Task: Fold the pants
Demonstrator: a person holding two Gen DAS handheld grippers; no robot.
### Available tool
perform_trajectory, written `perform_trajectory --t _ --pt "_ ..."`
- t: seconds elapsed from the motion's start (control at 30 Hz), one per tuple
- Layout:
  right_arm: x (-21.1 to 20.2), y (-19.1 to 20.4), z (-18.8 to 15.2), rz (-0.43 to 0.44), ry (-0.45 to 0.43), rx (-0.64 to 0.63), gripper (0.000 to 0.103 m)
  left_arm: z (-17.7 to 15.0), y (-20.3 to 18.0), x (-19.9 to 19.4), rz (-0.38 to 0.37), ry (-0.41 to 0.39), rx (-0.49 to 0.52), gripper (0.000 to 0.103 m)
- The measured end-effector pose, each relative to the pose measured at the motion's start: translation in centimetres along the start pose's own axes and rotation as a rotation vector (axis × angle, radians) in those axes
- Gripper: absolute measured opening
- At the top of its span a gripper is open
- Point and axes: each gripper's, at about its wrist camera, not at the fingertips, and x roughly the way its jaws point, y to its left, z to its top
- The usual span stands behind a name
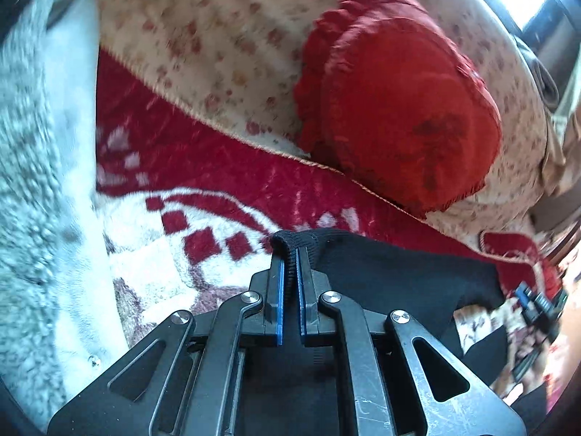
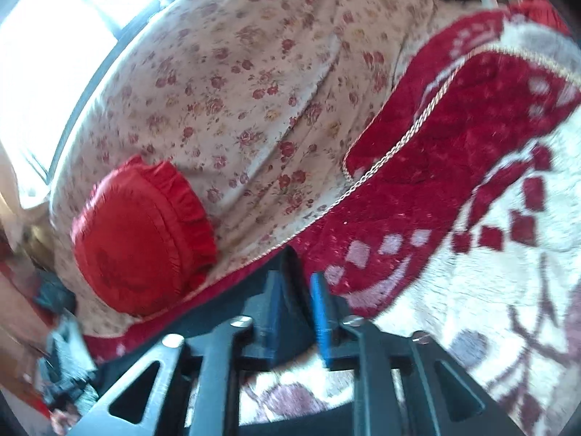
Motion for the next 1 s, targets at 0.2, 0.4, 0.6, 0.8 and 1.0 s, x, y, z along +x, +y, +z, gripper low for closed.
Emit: perform_trajectory --t 0.2,0.4,0.6,0.8,1.0 --pt "2.6 -2.1 1.2 0.133 0.052 0.136 0.023 0.2 -1.9 -1.1 0.055 -0.043 0.028 0.004" --pt "6.6 -1.4 2.2 0.161 0.169 0.073 0.023 0.4 -2.1 -1.4 0.076 -0.047 0.023 0.004" --pt "9.5 -0.6 3.4 0.175 0.248 0.038 0.023 0.4 -2.1 -1.9 0.071 -0.042 0.022 0.004" --pt "10.2 -0.6 3.7 0.110 0.245 -0.004 0.023 0.4 -2.3 -1.2 0.078 -0.024 0.028 0.004" --pt "11.3 0.2 3.4 0.137 0.286 -0.053 0.022 0.2 -2.3 -0.2 0.088 0.002 0.031 0.004"
